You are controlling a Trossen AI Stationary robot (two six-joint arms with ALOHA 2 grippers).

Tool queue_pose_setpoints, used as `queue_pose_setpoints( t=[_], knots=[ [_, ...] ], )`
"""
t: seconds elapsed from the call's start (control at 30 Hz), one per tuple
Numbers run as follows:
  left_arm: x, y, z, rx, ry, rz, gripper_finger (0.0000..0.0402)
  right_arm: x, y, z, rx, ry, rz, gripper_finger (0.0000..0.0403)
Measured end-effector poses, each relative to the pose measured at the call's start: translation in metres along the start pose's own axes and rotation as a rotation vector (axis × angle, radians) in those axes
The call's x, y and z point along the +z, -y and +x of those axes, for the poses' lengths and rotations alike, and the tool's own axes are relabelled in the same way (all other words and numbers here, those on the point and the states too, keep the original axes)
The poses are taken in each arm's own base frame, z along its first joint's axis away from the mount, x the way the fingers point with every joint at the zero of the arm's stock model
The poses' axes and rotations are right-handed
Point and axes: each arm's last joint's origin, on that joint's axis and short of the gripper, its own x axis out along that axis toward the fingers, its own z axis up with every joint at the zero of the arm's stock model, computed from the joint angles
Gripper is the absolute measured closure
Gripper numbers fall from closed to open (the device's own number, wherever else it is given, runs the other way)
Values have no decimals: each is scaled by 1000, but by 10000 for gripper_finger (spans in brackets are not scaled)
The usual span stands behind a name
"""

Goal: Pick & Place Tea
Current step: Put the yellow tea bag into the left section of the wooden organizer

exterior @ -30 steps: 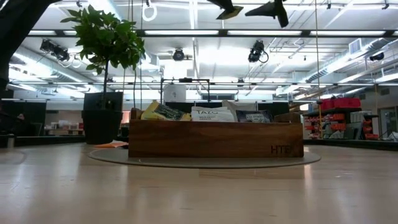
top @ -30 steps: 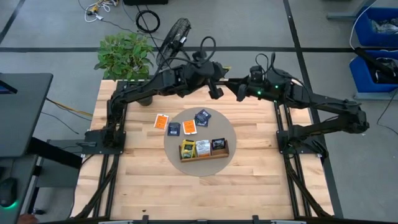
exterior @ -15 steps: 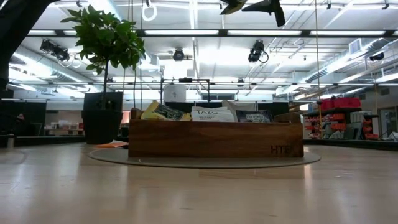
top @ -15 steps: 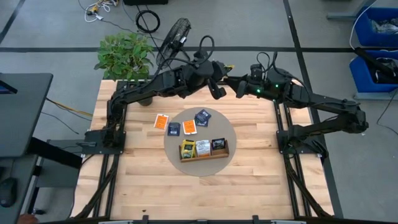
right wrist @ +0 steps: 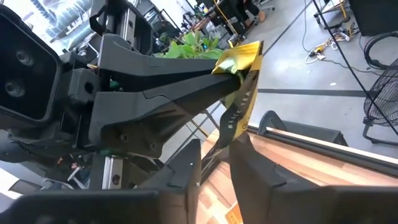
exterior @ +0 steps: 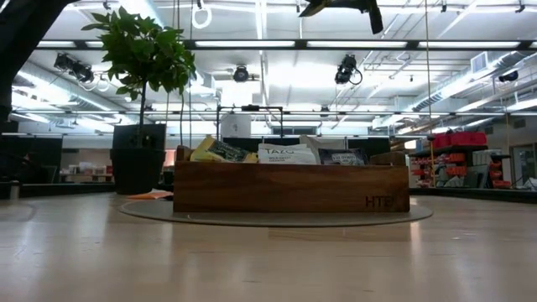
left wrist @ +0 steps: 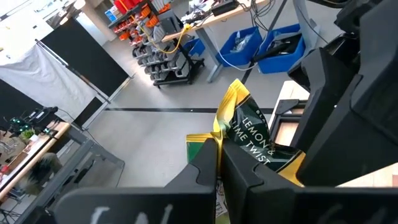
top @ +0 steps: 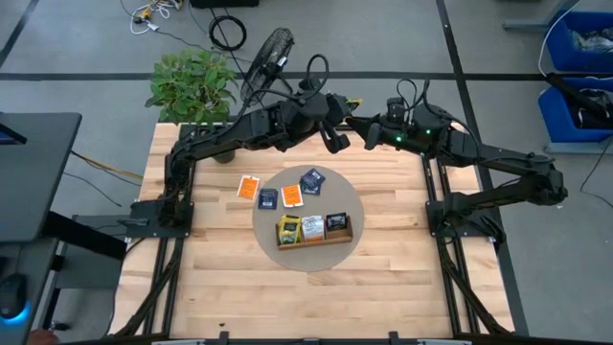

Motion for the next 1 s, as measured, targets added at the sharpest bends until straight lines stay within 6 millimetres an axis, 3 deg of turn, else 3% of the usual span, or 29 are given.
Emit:
queue_pose_setpoints(
  t=[0.17, 0.33, 0.77, 1.0],
  knots=[
    [0, 0, 0, -14, 8, -2, 395, 0, -1, 0, 15, -5, 1, 340],
    [1, 0, 0, -18, 15, -5, 392, 0, -1, 0, 17, -6, -3, 395],
    [0, 1, 0, -5, 0, 87, 387, -1, 1, -2, -1, -29, -26, 401],
    [2, -3, -4, -5, 4, 130, 356, -1, 3, -14, -30, -65, -56, 402]
  ],
)
